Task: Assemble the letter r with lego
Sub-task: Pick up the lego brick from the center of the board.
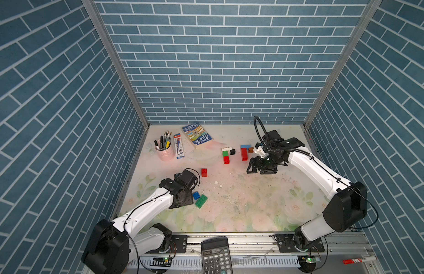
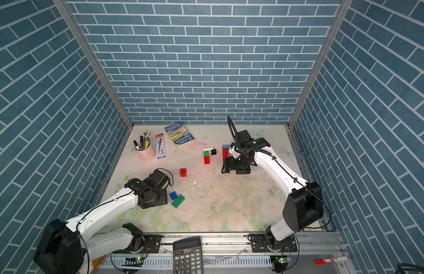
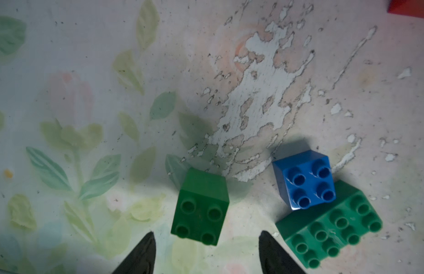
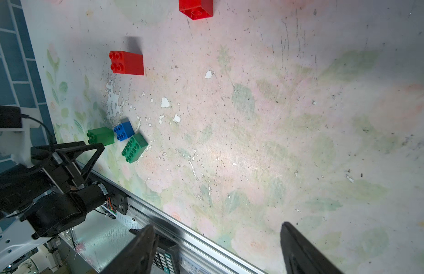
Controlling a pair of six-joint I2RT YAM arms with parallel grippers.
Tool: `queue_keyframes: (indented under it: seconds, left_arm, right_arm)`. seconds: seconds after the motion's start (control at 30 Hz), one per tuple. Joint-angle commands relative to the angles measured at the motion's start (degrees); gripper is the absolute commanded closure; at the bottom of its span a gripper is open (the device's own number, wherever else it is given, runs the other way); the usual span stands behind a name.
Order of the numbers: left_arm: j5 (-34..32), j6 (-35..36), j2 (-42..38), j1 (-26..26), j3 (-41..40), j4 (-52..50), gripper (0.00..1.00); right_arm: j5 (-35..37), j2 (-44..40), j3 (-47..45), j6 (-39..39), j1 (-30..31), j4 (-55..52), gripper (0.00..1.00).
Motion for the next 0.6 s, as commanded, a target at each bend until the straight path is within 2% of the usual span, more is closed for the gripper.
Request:
queue_keyframes:
  seconds: [0.0, 0.43, 0.5, 0.57]
  left_arm:
    - [0.2, 0.3, 1.1, -0.3, -1.3, 3.5, 0.32]
    - [-0.8, 1.5, 6.0, -0.3, -1.2, 5.5, 0.5]
    - [-0.9, 1.6, 6.8, -0.3, -1.0, 5.5, 0.58]
    - [-1.1, 1.5, 7.6, -0.3, -0.8, 5.5, 0.62]
  right_arm:
    - [0.7, -2.9, -0.4, 1.1, 0.1, -0.3, 0.17]
    - [1.8, -1.9, 0.3, 1.3, 0.0, -1.0, 0.16]
    - [2.2, -1.6, 0.4, 1.2, 0.0, -1.1, 0.16]
    - [2.2, -1.2, 0.9, 1.1, 0.1, -1.3, 0.17]
